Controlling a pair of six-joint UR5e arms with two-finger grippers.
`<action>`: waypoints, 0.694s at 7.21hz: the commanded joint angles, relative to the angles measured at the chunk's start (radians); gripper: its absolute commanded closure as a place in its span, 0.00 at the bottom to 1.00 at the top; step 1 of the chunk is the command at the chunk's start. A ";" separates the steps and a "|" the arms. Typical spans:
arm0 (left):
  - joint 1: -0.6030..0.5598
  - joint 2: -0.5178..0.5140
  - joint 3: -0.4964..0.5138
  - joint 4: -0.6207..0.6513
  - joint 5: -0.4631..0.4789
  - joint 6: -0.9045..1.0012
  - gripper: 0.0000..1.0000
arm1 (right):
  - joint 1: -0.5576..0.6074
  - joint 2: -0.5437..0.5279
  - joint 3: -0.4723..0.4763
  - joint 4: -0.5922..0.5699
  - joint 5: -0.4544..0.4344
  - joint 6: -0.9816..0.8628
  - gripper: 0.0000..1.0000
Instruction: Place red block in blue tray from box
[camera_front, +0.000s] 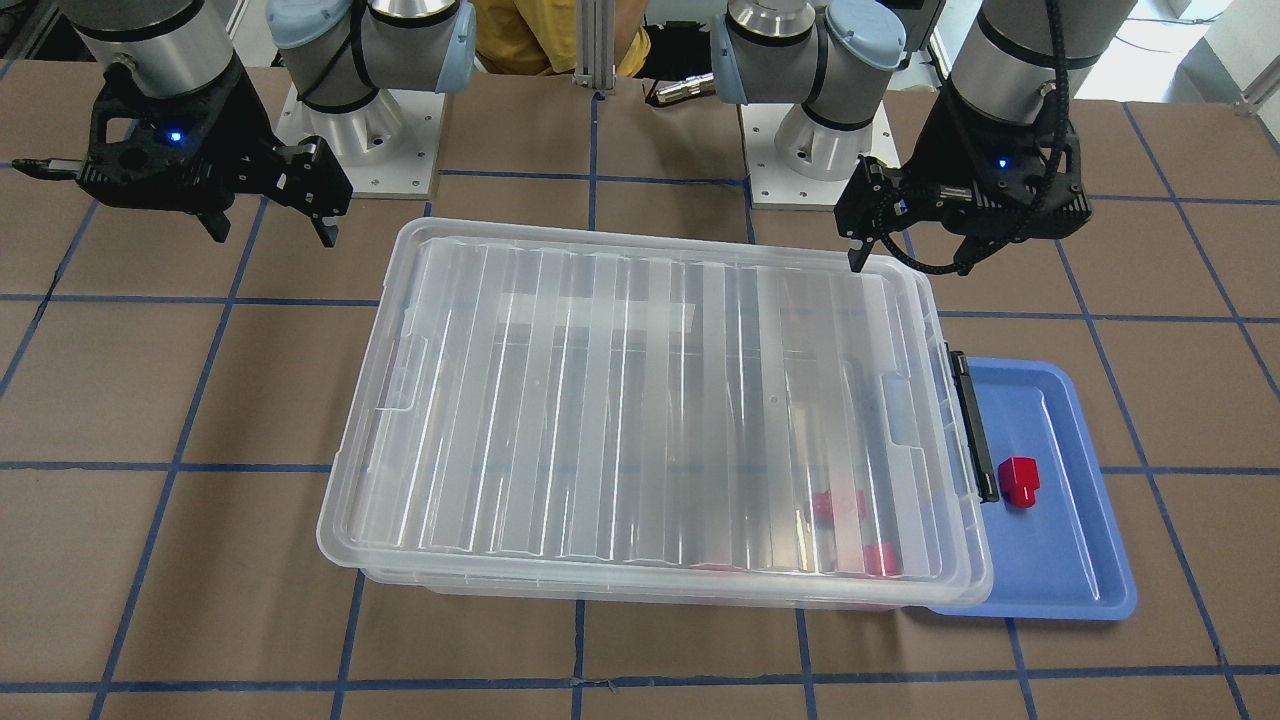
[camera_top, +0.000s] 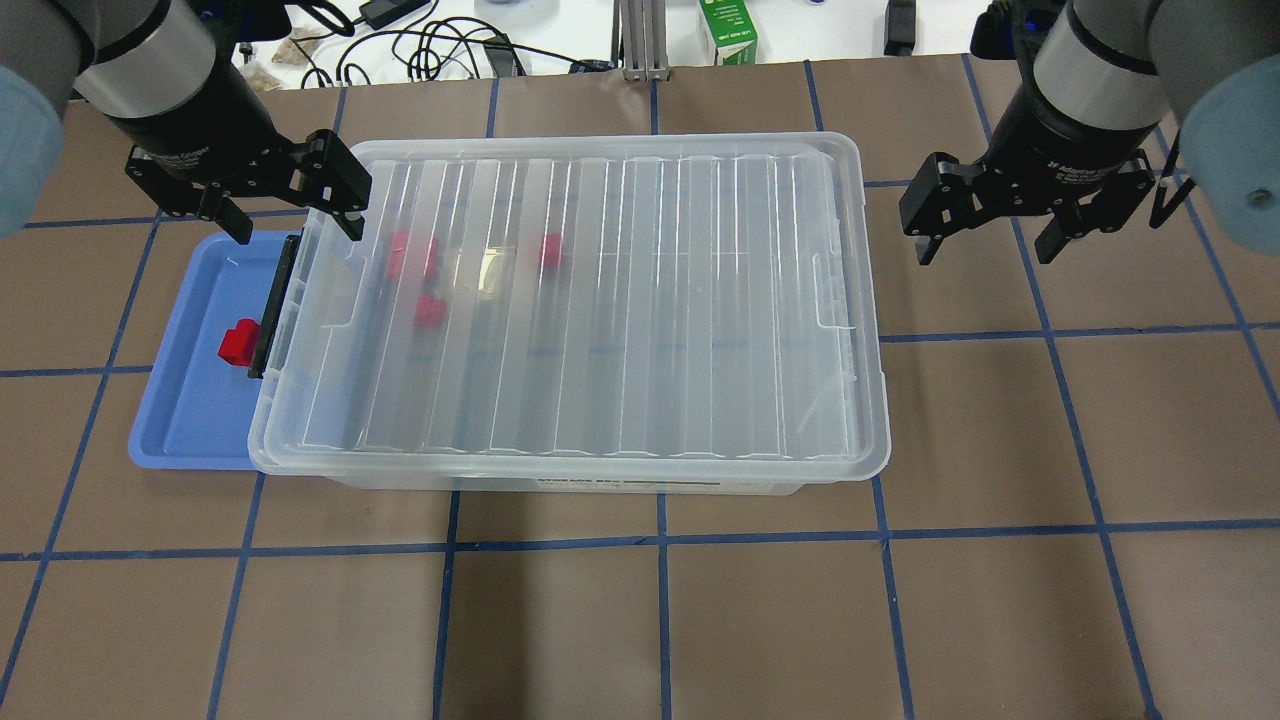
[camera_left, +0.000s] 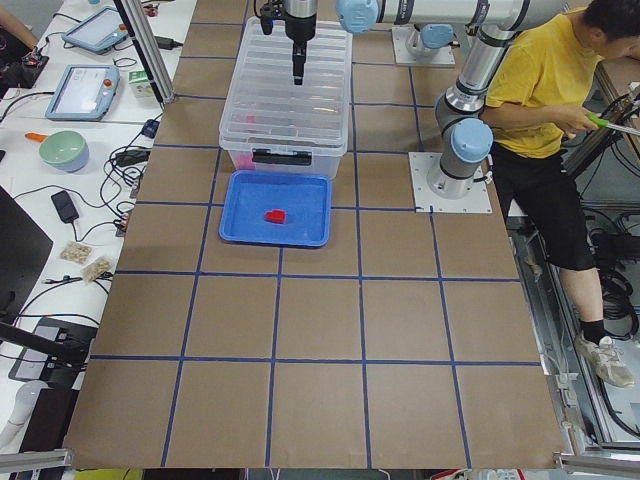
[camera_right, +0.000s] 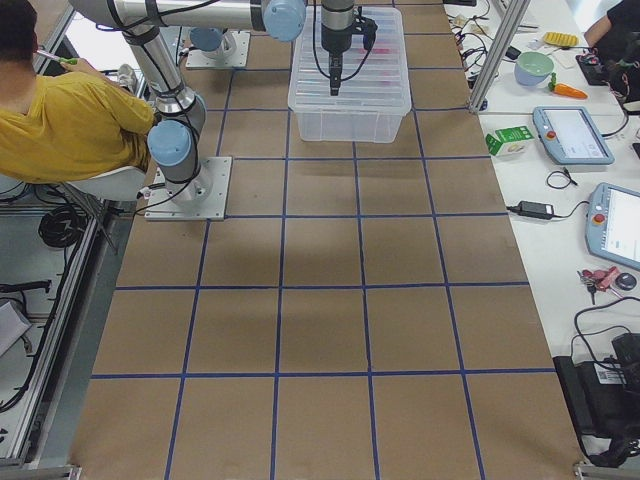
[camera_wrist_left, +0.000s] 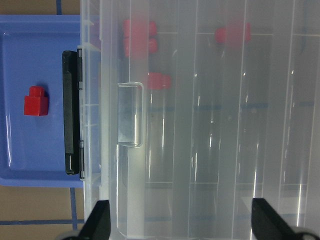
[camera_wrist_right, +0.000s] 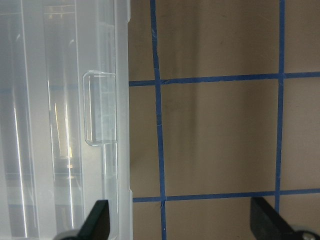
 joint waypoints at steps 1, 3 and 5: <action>0.000 0.000 0.001 0.001 0.004 0.000 0.00 | -0.002 -0.003 0.006 0.007 0.039 -0.002 0.00; 0.000 0.006 0.000 0.000 0.001 0.000 0.00 | -0.009 0.006 0.007 0.014 0.024 -0.009 0.00; 0.000 0.006 0.000 0.000 0.001 0.000 0.00 | -0.009 -0.001 0.007 0.017 0.025 0.000 0.00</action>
